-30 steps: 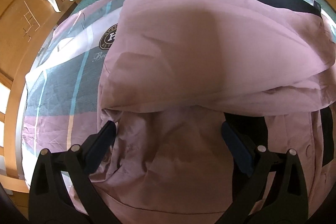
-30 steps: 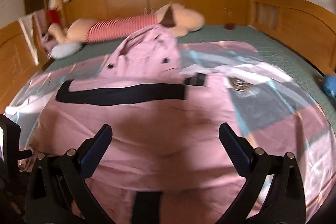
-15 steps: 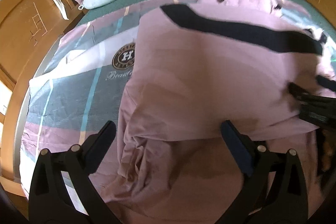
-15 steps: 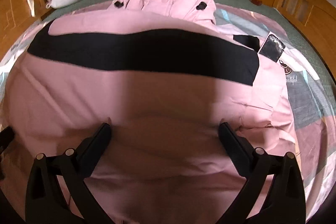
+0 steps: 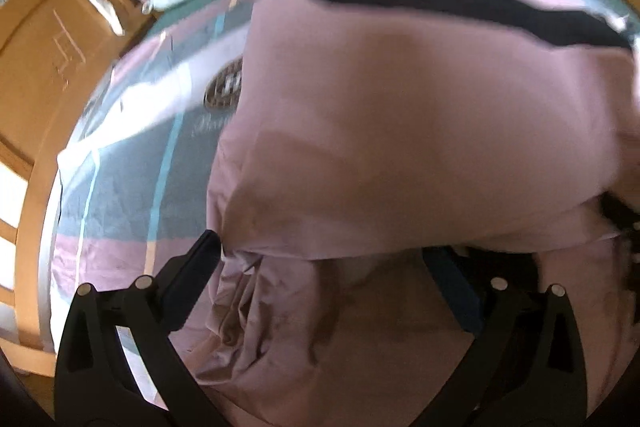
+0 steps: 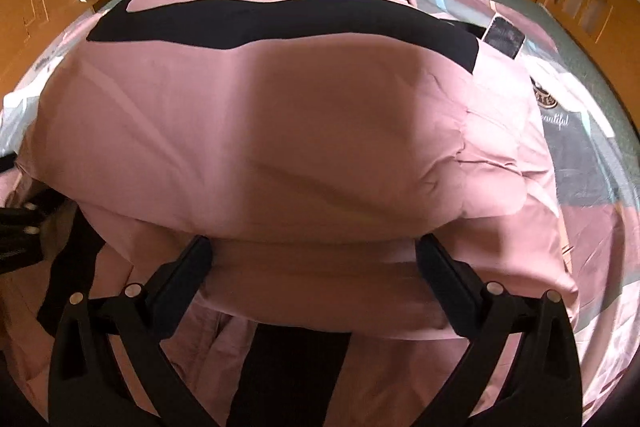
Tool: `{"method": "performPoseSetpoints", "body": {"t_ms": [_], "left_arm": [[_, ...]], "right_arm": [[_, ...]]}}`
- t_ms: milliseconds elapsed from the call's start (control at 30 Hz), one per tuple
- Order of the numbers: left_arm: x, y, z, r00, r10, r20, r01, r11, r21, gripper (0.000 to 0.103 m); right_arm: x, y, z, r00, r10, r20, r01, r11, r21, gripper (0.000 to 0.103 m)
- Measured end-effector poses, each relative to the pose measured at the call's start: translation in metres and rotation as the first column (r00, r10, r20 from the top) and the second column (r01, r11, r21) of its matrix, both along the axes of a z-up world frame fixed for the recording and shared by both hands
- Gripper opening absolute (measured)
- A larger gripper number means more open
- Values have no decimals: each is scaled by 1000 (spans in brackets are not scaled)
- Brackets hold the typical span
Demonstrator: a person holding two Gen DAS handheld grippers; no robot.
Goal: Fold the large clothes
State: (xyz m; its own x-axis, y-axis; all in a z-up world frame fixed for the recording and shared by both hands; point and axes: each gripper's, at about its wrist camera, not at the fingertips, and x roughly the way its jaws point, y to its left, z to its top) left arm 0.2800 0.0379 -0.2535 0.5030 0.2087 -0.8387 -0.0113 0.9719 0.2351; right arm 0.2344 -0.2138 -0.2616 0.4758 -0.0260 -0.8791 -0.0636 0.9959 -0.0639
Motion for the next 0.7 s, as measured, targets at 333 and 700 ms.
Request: {"method": "performPoseSetpoints", "body": {"t_ms": [333,700], "left_arm": [[-14,-9,37,978,-72,193,97,988,-123,101],[14,5,-7,999,24,24,-24,1000,-15,101]], "right_arm": [[-3,4,-4,1000,-3,16,3,1000,-7,102],[-8,5,5,999,-10,33,11,1000,-7,102]]}}
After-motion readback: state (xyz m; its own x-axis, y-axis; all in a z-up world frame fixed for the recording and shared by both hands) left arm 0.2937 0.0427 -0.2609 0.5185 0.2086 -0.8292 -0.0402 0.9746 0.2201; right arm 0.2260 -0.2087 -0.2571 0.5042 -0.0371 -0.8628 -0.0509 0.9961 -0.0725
